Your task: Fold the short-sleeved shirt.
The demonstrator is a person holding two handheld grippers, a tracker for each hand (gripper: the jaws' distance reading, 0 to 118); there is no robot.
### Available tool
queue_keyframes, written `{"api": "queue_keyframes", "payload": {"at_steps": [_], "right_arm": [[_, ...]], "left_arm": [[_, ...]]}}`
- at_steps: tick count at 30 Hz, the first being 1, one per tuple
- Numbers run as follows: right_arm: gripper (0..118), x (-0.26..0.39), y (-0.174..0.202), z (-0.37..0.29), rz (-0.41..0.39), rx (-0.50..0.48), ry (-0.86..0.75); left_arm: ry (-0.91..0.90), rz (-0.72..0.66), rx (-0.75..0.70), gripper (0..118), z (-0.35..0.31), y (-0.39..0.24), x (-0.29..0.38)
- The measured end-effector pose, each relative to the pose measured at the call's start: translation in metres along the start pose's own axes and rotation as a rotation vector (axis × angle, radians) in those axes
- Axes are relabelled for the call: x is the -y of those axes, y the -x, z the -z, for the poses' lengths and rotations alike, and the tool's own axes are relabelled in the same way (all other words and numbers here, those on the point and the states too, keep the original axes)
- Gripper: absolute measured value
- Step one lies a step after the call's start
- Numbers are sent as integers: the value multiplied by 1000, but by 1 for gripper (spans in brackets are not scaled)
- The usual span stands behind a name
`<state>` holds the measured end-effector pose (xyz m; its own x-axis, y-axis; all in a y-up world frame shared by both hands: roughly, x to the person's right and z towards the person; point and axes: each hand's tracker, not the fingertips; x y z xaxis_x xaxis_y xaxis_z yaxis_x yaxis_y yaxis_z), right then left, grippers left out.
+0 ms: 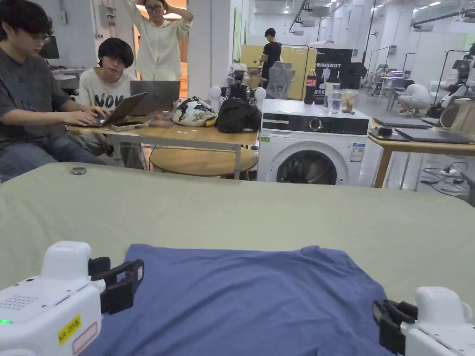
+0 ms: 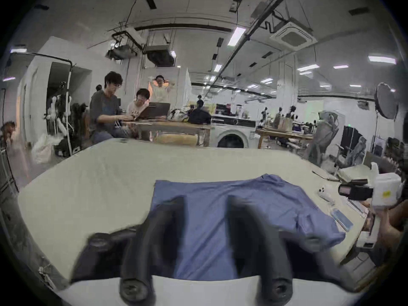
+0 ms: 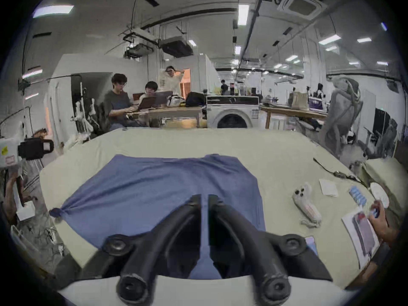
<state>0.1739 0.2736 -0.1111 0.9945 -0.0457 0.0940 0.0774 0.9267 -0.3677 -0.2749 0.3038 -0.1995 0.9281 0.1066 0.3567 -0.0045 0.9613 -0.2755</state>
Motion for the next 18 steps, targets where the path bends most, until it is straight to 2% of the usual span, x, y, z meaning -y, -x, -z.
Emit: {"api": "queue_keyframes", "payload": {"at_steps": [1,2,4,7,13,14,16,17,18], "right_arm": [[0,0,4,3,-2,0,-1],[0,0,6,7,-4,-7,2],[0,3,11,11,1,-14,5],[0,6,18,16,-7,-3,9],[0,5,21,13,-30,-24,11],[0,5,20,11,-30,-21,7],[0,6,16,9,-35,-35,8],[0,7,15,8,-32,-35,9],[0,9,12,7,-24,-44,20]], "left_arm": [[5,1,-3,19,4,-4,-1],[15,9,-8,9,7,-7,-1],[21,26,4,0,9,-10,2],[43,39,-31,0,11,-11,5],[59,-65,-15,0,-6,24,9],[81,-77,-3,13,-10,37,10],[114,-88,-25,56,-16,58,17],[142,-93,-38,62,-20,67,23],[189,-95,-39,62,-26,77,31]]}}
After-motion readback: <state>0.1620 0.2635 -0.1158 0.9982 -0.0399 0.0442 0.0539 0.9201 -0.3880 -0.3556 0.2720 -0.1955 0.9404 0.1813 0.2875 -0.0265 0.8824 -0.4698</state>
